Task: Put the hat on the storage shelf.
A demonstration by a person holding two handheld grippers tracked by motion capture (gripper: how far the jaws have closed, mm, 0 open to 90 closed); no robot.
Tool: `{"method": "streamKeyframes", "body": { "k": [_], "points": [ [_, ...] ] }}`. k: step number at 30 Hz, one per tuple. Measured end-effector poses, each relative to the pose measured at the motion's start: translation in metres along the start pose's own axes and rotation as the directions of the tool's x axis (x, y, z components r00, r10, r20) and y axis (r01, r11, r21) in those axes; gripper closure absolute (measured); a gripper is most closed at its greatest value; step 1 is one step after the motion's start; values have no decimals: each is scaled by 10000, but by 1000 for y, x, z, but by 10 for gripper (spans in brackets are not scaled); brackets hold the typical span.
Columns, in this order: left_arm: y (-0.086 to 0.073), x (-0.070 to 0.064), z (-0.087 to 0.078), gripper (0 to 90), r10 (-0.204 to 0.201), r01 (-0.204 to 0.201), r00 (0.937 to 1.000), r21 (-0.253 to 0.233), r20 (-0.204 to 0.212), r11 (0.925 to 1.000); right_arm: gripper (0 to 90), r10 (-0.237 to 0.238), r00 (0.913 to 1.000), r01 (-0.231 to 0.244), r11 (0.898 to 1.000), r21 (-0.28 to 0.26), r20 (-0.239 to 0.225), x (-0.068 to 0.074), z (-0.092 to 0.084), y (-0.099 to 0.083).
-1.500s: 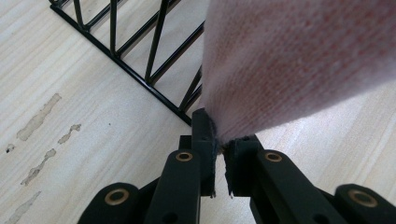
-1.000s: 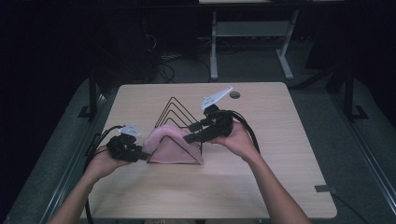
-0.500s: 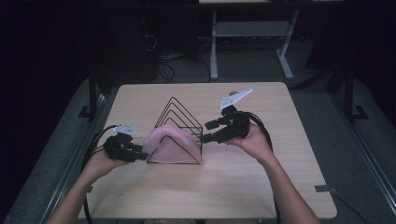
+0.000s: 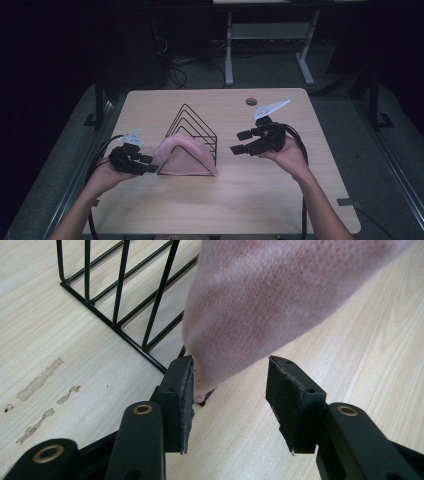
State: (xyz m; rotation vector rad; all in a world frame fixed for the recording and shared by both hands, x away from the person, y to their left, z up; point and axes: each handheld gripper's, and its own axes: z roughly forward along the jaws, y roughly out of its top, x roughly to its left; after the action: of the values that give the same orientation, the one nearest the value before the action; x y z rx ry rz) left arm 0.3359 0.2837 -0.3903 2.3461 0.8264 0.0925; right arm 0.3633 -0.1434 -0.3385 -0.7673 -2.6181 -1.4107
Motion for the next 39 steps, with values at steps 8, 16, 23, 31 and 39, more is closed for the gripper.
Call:
{"method": "streamKeyframes", "body": {
  "k": [8,16,23,31,39],
  "points": [
    [-1,0,-1,526,-17,17,10000,35,-46,10000,322,285,9989,-287,9996,44,361,-8,-15,-16],
    [-5,1,-3,507,-192,192,9998,46,-30,9998,325,713,9932,-731,9972,162,924,-18,-30,-41],
    [-7,-1,-5,507,-154,154,9999,-86,-32,9998,325,1022,9887,-1052,9942,219,1093,-22,-35,-57],
    [-10,-3,-7,507,-89,89,9999,-92,-63,9999,325,1375,9820,-1421,9895,269,1298,-28,-43,-75],
    [-13,-4,-8,442,-79,78,9998,-101,-158,9999,325,1725,9726,-1766,9842,131,1562,-30,-53,-92]
  ]
}}
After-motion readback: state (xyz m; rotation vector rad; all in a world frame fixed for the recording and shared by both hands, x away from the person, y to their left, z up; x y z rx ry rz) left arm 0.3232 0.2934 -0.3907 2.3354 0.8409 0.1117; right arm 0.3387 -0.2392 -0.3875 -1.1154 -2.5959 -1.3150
